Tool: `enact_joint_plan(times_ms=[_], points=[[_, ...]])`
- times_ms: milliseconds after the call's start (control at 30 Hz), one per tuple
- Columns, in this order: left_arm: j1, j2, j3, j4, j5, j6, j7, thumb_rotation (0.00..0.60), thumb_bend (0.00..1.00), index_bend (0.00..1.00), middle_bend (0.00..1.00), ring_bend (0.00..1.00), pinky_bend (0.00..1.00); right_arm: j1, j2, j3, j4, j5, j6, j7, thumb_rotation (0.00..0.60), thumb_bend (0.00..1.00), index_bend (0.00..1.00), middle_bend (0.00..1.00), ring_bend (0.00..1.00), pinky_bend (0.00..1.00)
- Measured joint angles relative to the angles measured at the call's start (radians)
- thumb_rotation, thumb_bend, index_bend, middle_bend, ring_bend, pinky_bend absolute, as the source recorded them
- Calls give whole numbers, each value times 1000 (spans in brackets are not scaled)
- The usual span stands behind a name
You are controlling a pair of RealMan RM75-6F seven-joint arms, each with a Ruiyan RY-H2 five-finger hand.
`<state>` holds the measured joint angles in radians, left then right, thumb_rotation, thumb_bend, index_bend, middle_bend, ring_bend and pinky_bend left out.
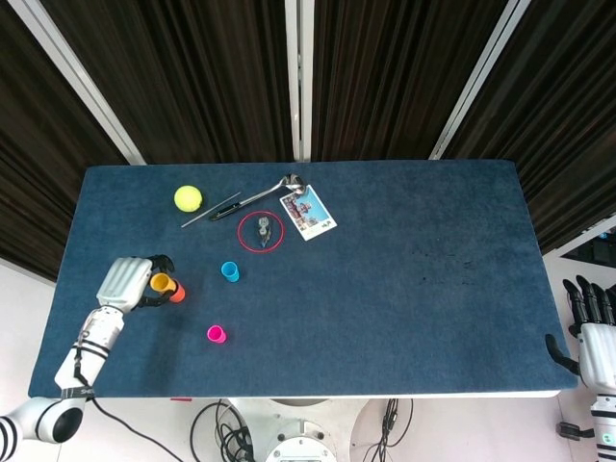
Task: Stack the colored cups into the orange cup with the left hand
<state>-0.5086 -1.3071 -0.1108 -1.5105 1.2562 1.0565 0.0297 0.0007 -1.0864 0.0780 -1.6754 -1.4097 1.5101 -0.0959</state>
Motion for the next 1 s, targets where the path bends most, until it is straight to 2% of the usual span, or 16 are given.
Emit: enact_joint_plan(times_ms=[300, 367, 433, 567, 800, 1000], points=[[4, -27, 1, 43, -9, -10, -12, 600, 287, 406, 461, 564, 514, 2, -3, -2, 1, 8, -13, -8, 600, 281, 0, 0, 0, 0], [4, -33, 1, 47, -8, -12, -13, 600, 285, 378, 433, 526, 500, 3, -1, -3, -3, 13, -19, -15, 600, 283, 0, 0, 0, 0], [3, -35, 1, 48, -6, -14, -14, 600, 280, 339, 381, 431, 463, 3, -2, -4, -4, 15, -21, -16, 600, 283, 0, 0, 0, 0], [4, -41, 2, 50, 5, -8, -21, 600, 255, 277, 305, 323, 413, 4, -3, -2, 0, 21, -24, -13, 600, 283, 0, 0, 0, 0], [4, -41, -3, 44, 23, 8, -19, 600, 238, 271, 297, 310, 404, 3, 1, 1, 2, 26, -23, -8, 600, 283, 0, 0, 0, 0], [-32, -29, -46, -8, 31, 12, 5, 600, 211, 271, 297, 310, 407, 6, 6, 4, -6, 26, -25, -11, 600, 283, 0, 0, 0, 0]])
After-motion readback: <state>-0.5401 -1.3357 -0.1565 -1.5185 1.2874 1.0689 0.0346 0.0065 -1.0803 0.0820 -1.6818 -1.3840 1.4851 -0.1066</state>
